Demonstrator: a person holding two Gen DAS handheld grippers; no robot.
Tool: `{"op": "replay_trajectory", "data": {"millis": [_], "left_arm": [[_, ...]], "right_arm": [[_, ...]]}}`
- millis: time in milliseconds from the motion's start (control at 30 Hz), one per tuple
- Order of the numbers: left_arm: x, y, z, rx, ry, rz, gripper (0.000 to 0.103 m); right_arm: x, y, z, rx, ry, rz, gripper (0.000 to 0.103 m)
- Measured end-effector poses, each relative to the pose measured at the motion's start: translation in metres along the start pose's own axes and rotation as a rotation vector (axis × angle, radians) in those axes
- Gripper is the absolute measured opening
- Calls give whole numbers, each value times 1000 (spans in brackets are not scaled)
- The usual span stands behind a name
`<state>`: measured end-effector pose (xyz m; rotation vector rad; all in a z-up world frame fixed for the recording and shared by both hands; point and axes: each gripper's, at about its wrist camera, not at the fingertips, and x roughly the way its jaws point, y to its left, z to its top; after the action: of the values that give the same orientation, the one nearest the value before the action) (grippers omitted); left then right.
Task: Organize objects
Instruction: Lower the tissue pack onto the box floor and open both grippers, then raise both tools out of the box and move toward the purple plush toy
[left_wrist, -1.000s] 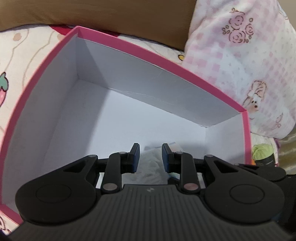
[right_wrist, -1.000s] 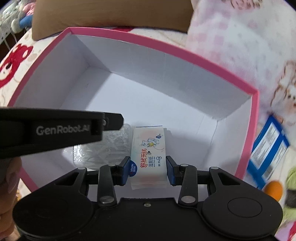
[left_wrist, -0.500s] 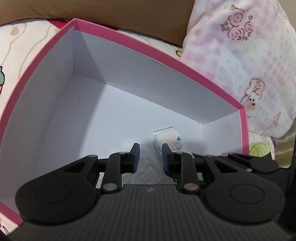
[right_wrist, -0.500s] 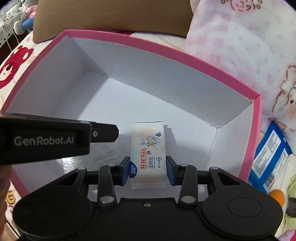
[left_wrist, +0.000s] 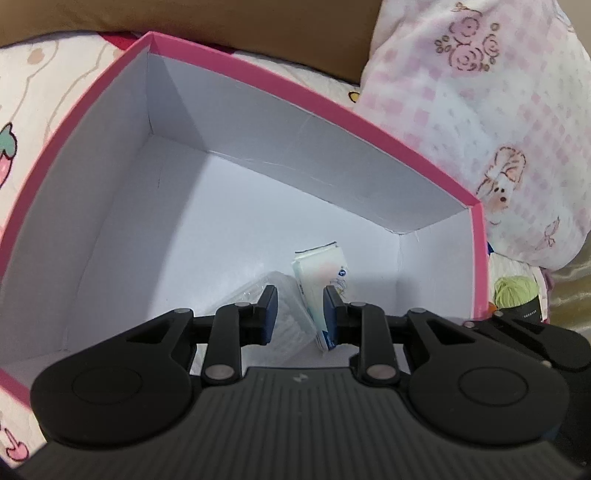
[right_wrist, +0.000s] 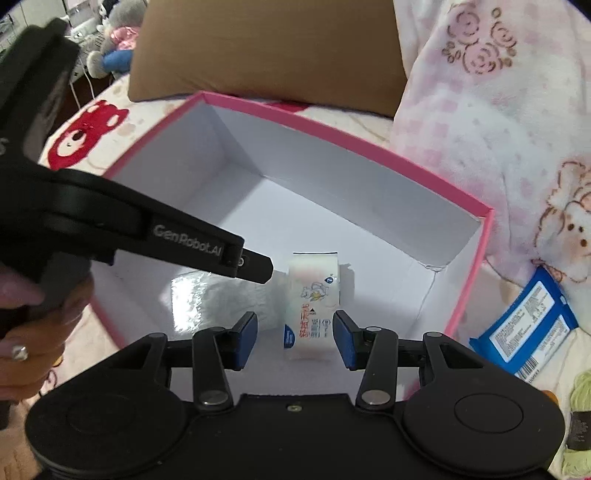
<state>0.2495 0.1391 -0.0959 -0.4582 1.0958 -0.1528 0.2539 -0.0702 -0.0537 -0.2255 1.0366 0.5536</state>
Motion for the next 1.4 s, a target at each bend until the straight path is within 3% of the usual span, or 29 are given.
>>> {"op": "replay_trajectory", "data": {"millis": [267,367,433,667,800,1400], "left_arm": [[-32,-22,-17,126,-64,43,29],[-46,-28,-23,152,-83,62,34],[-57,-35,-28,177,-95,79,37],[-87,-52,-42,206,-95,123,42],[-106,-62,-48,216,-86,138,45],[-171,-112,-95,286,-79,123,58]], "right_arm": [[-19,3,-9,-33,-67,30,53],[-32,6,-14,-59,-111,21,59],[-43,6,-18,-58,-150,3,74],[-71,4,-30,-78,-206,11,78],[-90,8,-37,-109,-251,29,87],[-170,9,-65,-158,-268,91,90]]}}
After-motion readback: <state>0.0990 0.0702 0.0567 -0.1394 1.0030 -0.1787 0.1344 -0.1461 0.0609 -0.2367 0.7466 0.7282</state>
